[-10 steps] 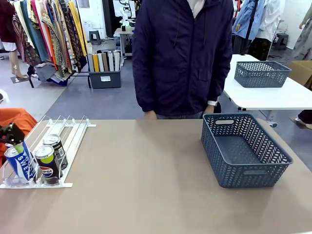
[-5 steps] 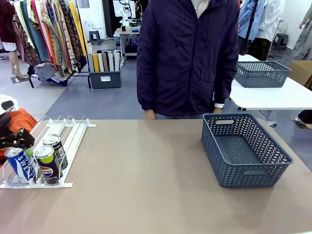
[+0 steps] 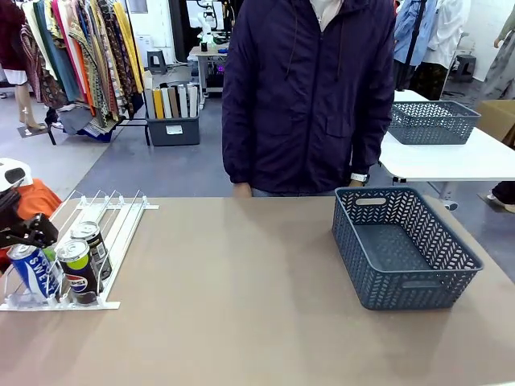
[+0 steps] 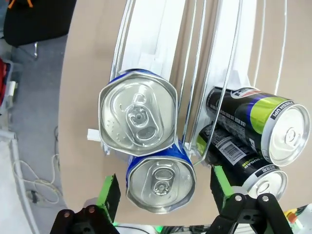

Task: Retrieve and store the cans from the dispenser.
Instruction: Pick up one can from the Automatic Can Dispenser and place it in the middle of the table.

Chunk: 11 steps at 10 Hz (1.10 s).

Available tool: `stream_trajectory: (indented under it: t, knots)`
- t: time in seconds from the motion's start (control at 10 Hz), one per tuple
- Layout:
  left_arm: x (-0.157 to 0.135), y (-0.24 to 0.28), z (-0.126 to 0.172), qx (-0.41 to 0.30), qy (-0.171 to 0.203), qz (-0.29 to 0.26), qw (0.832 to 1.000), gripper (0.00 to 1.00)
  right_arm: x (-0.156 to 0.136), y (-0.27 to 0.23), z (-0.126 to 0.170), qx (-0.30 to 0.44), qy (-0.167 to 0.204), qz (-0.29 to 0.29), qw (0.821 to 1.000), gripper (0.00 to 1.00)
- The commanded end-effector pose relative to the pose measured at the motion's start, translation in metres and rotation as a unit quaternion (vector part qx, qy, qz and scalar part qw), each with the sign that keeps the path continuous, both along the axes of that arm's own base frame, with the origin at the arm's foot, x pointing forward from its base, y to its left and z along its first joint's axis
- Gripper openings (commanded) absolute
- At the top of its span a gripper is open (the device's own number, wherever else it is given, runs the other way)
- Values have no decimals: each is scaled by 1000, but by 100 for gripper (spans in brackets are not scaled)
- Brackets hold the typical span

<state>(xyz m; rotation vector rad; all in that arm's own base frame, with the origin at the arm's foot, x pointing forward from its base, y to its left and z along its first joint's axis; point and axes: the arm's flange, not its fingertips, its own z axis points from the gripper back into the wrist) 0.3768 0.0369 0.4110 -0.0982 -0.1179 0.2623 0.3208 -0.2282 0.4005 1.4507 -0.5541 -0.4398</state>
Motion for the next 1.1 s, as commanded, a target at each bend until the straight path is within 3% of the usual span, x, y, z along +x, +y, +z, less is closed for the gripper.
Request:
stream_trajectory:
  t: [0.0, 0.8, 1.0]
  knots:
    - [-9, -5, -7, -3, -17, 15, 1000, 0, 0, -3, 6, 6, 5, 3, 1000, 100]
    - [-9, -6, -6, 8, -10, 9, 1000, 0, 0, -3, 6, 6, 5, 3, 1000, 100]
    - [-23, -10, 26, 57, -17, -9, 998, 0, 0, -3, 6, 6, 5, 3, 1000, 100]
